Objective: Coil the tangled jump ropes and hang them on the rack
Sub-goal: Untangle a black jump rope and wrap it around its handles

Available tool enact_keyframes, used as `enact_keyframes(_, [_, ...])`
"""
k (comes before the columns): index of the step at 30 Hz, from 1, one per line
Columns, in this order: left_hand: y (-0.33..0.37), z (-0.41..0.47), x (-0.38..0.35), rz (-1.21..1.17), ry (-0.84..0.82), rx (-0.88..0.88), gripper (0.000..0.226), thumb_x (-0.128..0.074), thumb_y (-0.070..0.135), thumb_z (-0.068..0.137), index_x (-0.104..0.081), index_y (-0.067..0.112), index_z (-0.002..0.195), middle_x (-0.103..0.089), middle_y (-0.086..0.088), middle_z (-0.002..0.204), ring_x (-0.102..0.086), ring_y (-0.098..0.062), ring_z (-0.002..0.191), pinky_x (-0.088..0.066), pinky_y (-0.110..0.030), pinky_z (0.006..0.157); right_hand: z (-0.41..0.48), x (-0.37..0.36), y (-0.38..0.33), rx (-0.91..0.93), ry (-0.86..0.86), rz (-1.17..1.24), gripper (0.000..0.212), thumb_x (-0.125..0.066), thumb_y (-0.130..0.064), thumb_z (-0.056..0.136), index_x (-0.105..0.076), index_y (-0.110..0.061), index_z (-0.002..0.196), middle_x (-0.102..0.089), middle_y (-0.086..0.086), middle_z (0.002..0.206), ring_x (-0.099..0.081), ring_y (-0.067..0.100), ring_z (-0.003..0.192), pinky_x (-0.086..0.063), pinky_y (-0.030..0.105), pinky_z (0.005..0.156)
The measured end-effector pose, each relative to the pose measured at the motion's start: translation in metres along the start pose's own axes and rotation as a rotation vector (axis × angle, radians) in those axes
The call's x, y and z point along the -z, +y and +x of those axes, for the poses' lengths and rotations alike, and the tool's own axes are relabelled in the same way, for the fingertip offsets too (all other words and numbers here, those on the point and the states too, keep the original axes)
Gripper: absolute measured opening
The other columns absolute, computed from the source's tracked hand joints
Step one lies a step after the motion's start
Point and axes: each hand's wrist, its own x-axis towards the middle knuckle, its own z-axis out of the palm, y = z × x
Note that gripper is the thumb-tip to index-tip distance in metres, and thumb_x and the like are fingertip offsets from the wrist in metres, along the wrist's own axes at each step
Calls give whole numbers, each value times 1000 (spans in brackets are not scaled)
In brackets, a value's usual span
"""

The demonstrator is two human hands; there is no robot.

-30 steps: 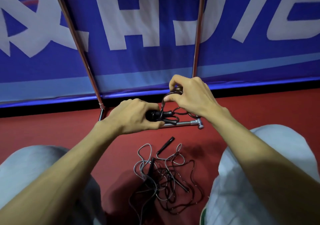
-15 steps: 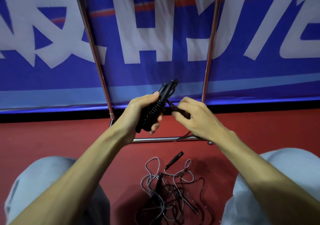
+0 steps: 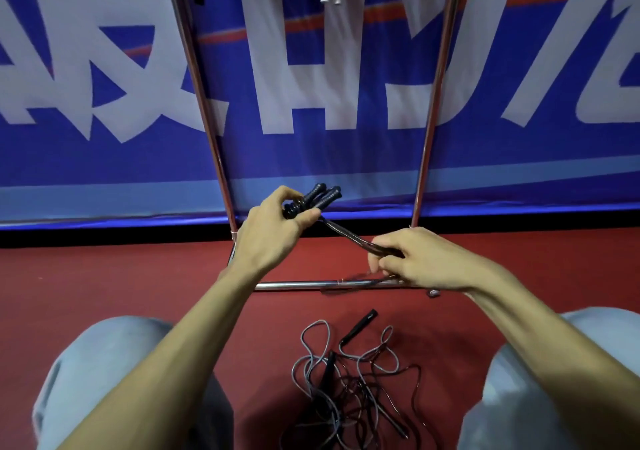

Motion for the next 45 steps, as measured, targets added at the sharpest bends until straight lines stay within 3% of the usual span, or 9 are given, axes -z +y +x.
enact_keyframes(6, [3,-1,-13,586,-11,-327,35,-63,50,85,-50,33,112,-66,5,104,-61,-32,98,-39,-35,68,-4,2,3,108,34,-193,14,-61,-22,90,-62,-19,76,-59,-4,70,-54,12,70,-45,35,73])
enact_keyframes(12, [0,-9,-23,717,-319,-493,37,-58,50,86,-49,39,120,-60,8,111,-62,-26,99,-39,-33,64,-5,8,13,268,214,-348,25,-60,-41,90,-71,-20,85,-57,-6,67,-54,21,74,-47,43,66])
enact_keyframes(16, [7,-16,-22,772,-294,-556,33,-57,50,80,-53,37,109,-62,9,99,-63,-23,90,-44,-32,61,-6,12,18,280,353,-411,29,-56,-46,86,-73,-24,93,-60,-1,74,-61,27,74,-49,41,60])
enact_keyframes(20, [14,-19,-20,838,-376,-576,61,-54,82,66,-52,34,104,-65,9,97,-62,-21,91,-38,-31,59,-6,10,13,358,505,-434,32,-53,-50,83,-73,-26,86,-56,-4,69,-60,24,63,-42,32,46])
enact_keyframes(25, [15,-22,-27,881,-327,-666,68,-42,87,66,-54,34,107,-69,4,91,-64,-21,86,-45,-31,61,0,2,0,314,638,-345,22,-61,-47,78,-75,-30,76,-54,-5,62,-54,20,54,-39,29,43])
enact_keyframes(31, [18,-28,-13,636,-372,-607,44,-50,73,66,-54,38,93,-59,4,66,-53,-16,65,-39,-30,59,9,7,13,183,656,-293,41,-57,-65,70,-68,-26,70,-56,-7,66,-45,11,60,-30,26,53])
enact_keyframes(37, [35,-36,-2,-324,-477,-271,8,-57,24,71,-63,19,73,-58,-2,57,-49,-18,47,-36,-27,43,18,-3,28,305,595,-56,27,-51,-46,83,-65,-24,79,-55,-3,78,-53,15,67,-45,37,58])
enact_keyframes(43, [43,-30,-6,-647,-261,-10,26,-39,14,92,-63,18,103,-52,-14,57,-43,-23,40,-32,-24,42,25,-25,18,110,496,102,30,-65,-33,83,-58,-11,64,-51,-2,65,-47,15,61,-38,35,62])
enact_keyframes(45, [46,-26,-2,-717,-224,86,24,-38,21,92,-62,17,92,-51,-15,61,-42,-22,40,-31,-25,44,22,-27,12,57,373,187,30,-69,-26,85,-59,-20,58,-51,-7,53,-46,7,52,-35,26,59])
